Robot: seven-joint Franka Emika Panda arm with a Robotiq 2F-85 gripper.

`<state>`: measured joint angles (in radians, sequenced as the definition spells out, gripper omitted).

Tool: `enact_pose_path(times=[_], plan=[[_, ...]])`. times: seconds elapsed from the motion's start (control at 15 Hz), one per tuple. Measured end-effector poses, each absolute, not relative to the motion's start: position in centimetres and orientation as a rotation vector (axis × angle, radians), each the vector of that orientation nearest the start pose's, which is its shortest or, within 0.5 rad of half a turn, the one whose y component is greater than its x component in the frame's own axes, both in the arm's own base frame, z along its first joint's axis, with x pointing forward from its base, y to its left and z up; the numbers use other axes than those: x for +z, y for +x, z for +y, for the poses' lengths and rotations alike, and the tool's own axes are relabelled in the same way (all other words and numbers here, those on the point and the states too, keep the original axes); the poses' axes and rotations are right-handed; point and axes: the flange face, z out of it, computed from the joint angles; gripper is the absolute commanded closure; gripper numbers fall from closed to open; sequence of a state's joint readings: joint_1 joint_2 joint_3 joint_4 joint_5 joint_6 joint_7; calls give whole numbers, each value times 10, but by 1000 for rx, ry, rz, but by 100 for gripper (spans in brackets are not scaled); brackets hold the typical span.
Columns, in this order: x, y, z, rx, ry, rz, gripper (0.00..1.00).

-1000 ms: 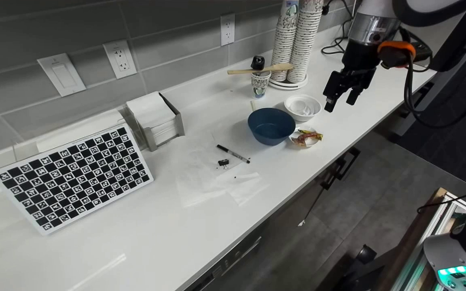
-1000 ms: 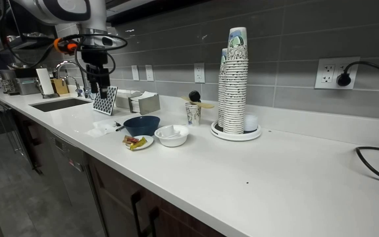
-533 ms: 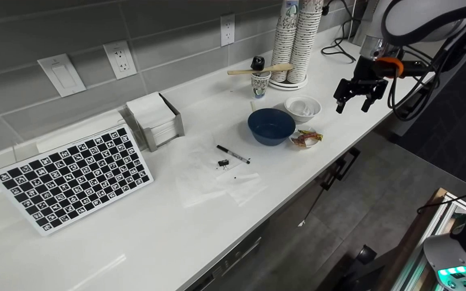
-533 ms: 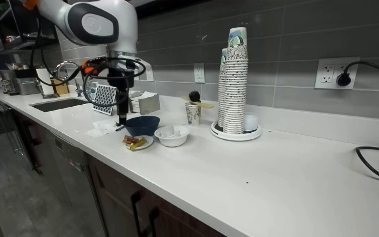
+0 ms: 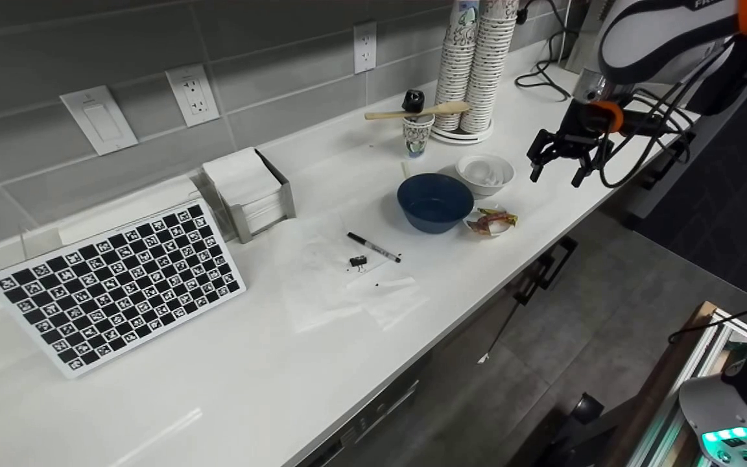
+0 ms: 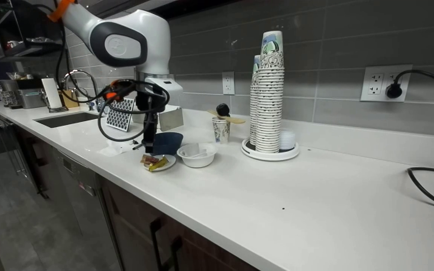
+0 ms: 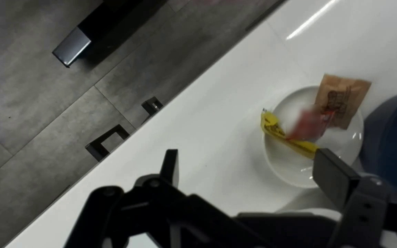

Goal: Put the white bowl in the blue bowl

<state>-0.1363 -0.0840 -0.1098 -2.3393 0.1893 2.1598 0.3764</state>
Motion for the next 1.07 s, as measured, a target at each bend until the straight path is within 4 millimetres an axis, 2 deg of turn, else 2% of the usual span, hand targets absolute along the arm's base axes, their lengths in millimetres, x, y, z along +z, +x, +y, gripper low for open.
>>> enact_pose_path(times=[0.27, 0.4, 0.47, 0.6, 1.07], plan=[[340, 490, -144, -21, -2642, 1282, 0], [330, 502, -152, -99, -2611, 1366, 9], [324, 509, -155, -128, -2596, 1406, 22], [313, 520, -156, -165, -2571, 1470, 39], [281, 548, -160, -180, -2513, 1608, 89]])
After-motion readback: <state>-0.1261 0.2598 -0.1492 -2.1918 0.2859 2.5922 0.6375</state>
